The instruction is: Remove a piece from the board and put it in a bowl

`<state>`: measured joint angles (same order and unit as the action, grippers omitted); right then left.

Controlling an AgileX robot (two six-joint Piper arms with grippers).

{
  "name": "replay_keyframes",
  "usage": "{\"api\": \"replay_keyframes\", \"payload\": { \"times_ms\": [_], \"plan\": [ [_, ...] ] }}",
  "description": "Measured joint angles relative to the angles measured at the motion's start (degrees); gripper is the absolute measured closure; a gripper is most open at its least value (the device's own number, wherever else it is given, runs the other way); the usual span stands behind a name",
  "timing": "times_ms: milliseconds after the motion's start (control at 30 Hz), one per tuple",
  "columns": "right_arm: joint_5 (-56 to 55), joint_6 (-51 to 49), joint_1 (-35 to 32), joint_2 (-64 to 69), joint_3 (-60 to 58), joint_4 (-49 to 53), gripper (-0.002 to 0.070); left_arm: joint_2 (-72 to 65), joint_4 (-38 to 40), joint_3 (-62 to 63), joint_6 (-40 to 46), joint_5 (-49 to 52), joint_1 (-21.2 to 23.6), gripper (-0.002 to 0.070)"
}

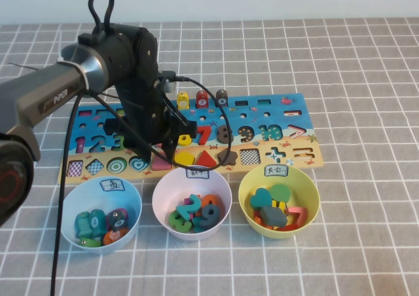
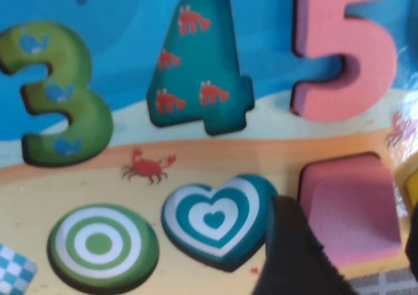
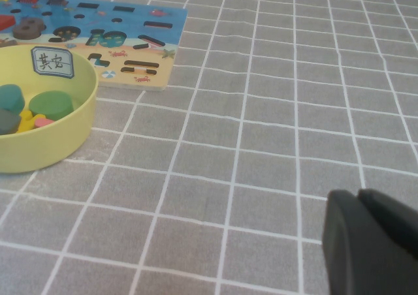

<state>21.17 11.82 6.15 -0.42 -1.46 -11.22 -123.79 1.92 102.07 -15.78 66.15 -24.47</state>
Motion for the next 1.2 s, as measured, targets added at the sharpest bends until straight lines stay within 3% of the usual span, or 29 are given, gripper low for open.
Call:
{"api": "replay_keyframes", "payload": {
  "times_ms": [267, 733, 967, 1200],
  "plan": [
    [0.0, 0.0, 0.0, 0.0, 0.0, 0.0, 0.0694, 0.0, 0.0, 0.0, 0.0, -1.1, 0.0, 0.0421],
    [0.0, 0.0, 0.0, 0.0, 0.0, 0.0, 0.0694, 0.0, 0.0, 0.0, 0.1, -1.3, 0.0, 0.0426],
    [0.0, 0.0, 0.0, 0.0, 0.0, 0.0, 0.0694, 0.0, 1.5, 0.0, 1.5, -1.7, 0.0, 0.0346],
    [0.0, 0.0, 0.0, 0.0, 0.0, 0.0, 0.0694, 0.0, 1.7, 0.0, 1.4, -1.7, 0.0, 0.0325]
  ]
}}
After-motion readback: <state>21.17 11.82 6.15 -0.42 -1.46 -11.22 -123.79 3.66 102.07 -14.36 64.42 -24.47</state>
